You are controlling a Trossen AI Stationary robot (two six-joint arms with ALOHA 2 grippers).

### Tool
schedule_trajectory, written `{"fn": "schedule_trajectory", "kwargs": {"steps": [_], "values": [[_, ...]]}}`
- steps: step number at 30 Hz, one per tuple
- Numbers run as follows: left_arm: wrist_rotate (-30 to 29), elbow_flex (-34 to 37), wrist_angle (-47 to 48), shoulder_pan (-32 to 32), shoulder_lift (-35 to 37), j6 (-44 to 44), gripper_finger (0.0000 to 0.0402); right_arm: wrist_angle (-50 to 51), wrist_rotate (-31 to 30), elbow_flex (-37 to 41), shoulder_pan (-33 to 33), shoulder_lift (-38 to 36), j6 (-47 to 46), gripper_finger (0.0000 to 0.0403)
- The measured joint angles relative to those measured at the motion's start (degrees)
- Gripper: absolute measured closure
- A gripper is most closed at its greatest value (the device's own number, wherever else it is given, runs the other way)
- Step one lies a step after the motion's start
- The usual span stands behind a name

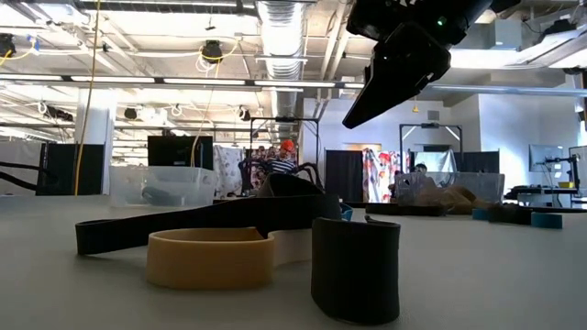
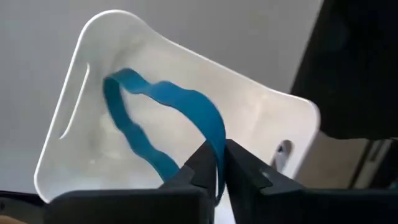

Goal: Sort rubber bands into baskets
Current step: Put the blue rubber band into the white bin

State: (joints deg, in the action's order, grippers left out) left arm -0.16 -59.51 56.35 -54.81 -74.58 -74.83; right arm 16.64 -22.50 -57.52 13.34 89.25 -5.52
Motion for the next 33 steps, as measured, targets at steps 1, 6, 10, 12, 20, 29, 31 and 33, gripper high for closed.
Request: {"fn": "schedule_trajectory", "kwargs": {"steps": [1,6,10,12,20,29,31,33], "values": [[0.12,0.02,0.17,0.00,-0.71,0.12,0.0370,0.00,0.00,0.00,0.00,0.00,-0.02,0.0186],[0.16,0.04,1.97,0.24,-2.70,0.02,0.0308,-0.02,0.00,0.00,0.00,0.00,0.00,0.0186],[0.30,0.04,1.83,1.16,-2.67,-0.46,0.0253,-0.02,0.00,0.00,0.00,0.00,-0.02,0.0186],[0.41,0.04,1.76,1.89,-2.67,0.13,0.0229,-0.04,0.00,0.00,0.00,0.00,-0.02,0.0186],[-9.32,0.04,1.03,8.02,-2.65,14.76,0.0195,-0.09,0.00,0.00,-0.52,0.00,-0.01,0.0186],[-19.56,0.04,-10.51,20.24,-4.20,42.39,0.0194,-1.03,0.09,0.00,-1.07,3.27,0.98,0.0186],[-19.69,0.04,-13.23,23.34,-5.96,48.01,0.0194,-1.16,0.09,0.00,-1.34,4.20,1.05,0.0186],[-18.91,0.04,-15.53,26.20,-8.46,52.80,0.0196,-1.22,0.12,0.00,-1.62,4.79,1.05,0.0186]]}}
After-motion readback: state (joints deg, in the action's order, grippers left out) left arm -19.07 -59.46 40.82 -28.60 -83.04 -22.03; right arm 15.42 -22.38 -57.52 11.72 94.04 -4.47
